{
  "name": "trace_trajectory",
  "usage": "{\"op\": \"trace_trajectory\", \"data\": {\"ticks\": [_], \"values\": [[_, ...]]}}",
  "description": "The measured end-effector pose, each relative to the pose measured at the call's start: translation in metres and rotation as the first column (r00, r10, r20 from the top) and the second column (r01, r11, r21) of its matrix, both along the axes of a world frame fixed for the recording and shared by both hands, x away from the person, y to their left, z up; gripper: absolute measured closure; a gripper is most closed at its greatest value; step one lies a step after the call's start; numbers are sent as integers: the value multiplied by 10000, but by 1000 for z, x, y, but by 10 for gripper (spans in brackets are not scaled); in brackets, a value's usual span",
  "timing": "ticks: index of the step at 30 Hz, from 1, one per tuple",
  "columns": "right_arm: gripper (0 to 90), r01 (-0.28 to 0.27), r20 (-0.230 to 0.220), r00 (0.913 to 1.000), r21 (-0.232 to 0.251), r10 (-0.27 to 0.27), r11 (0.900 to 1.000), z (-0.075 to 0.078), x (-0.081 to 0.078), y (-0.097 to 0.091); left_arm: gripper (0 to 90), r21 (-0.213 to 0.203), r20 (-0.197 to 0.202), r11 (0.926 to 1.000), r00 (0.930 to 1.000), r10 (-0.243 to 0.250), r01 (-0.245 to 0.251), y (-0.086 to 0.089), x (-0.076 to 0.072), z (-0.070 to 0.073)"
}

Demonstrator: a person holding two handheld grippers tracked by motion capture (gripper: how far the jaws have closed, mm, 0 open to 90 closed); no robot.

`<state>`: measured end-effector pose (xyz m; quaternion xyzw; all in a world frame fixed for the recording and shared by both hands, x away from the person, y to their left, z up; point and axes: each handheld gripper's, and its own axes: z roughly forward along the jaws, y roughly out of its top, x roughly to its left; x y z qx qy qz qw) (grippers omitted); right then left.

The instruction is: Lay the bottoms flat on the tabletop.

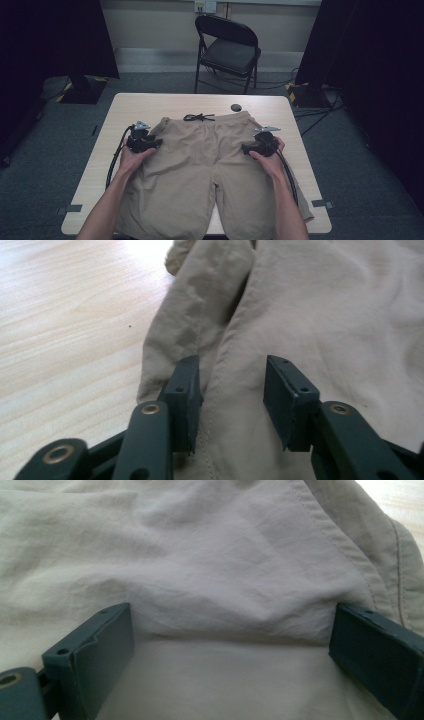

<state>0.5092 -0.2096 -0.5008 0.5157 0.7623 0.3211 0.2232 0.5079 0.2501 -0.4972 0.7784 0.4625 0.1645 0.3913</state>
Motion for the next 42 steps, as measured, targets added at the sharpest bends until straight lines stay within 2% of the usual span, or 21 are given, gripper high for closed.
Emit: {"op": "trace_trajectory", "data": {"ticks": [3, 4, 5, 6, 7, 8, 10, 13, 16, 19, 22, 23, 26, 27, 28, 33, 35, 36, 38, 40, 42], "values": [[30, -131, -35, 9999, -1, 131, 9999, 0, 0, -1, 485, 132, -15, 9997, 9998, -208, 208, 0, -3, 1], [31, -137, -82, 9999, 26, 137, 9999, 1, 0, -1, 469, -93, -244, 9996, 9993, -287, 285, 3, -5, 3], [32, -131, -220, 9997, 46, 132, 9999, 2, 0, -2, 467, -93, -244, 9996, 9993, -287, 285, 3, -5, 3], [38, -56, -428, 9991, 172, 63, 9998, 4, -1, -2, 464, -370, -271, 9988, 9991, -334, 324, 7, -9, 6], [63, 25, -541, 9985, 201, -14, 9998, 6, -2, -3, 456, -370, -271, 9988, 9991, -334, 324, 7, -9, 6], [63, 25, -541, 9985, 201, -14, 9998, 6, -2, -3, 456, -553, -346, 9979, 9988, -352, 333, 8, -11, 7], [147, 193, -620, 9979, 461, -164, 9988, 9, -6, -7, 433, -751, -535, 9960, 9972, -529, 488, 12, -15, 14], [144, 192, -589, 9981, 627, -155, 9978, 11, -11, -10, 383, -973, -553, 9936, 9965, -632, 577, 13, -19, 20], [145, 192, -560, 9983, 818, -146, 9965, 15, -18, -14, 344, -1242, -397, 9897, 9963, -765, 711, 11, -26, 30], [145, 199, -204, 9996, 922, -181, 9955, 25, -30, -21, 313, -1462, -349, 9863, 9961, -816, 757, 14, -35, 43], [145, 210, -14, 9998, 943, -210, 9953, 35, -40, -25, 300, -1346, -178, 9880, 9968, -783, 752, 16, -42, 47], [144, 152, 33, 9999, 904, -156, 9958, 38, -44, -26, 302, -1260, -105, 9890, 9967, -801, 781, 18, -49, 48], [145, 94, 205, 9997, 889, -113, 9960, 44, -51, -29, 293, -1230, -239, 9886, 9956, -902, 866, 21, -55, 48], [145, 48, 298, 9995, 905, -75, 9959, 50, -59, -31, 281, -1197, -76, 9892, 9962, -864, 849, 21, -63, 49], [146, 31, 322, 9995, 1030, -64, 9947, 52, -62, -32, 279, -1134, -128, 9900, 9962, -864, 844, 22, -66, 51], [145, -2, 327, 9995, 1002, -31, 9950, 62, -79, -36, 293, -1273, -99, 9897, 9976, -680, 662, 27, -81, 54], [145, 58, 424, 9990, 1189, -109, 9929, 65, -88, -41, 297, -1369, -10, 9893, 9987, -509, 503, 30, -91, 56], [145, 58, 424, 9990, 1189, -109, 9929, 65, -88, -41, 297, -1225, -46, 9913, 9987, -498, 489, 32, -95, 56], [144, 141, 538, 9983, 1510, -225, 9884, 67, -102, -50, 297, -1086, -49, 9926, 9985, -544, 535, 37, -107, 56], [145, 175, 491, 9985, 1571, -255, 9874, 65, -112, -57, 297, -774, -147, 9954, 9982, -585, 572, 41, -116, 54], [145, 240, 397, 9987, 1564, -305, 9874, 64, -122, -63, 297, -709, -235, 9963, 9985, -497, 480, 48, -126, 53]]}}
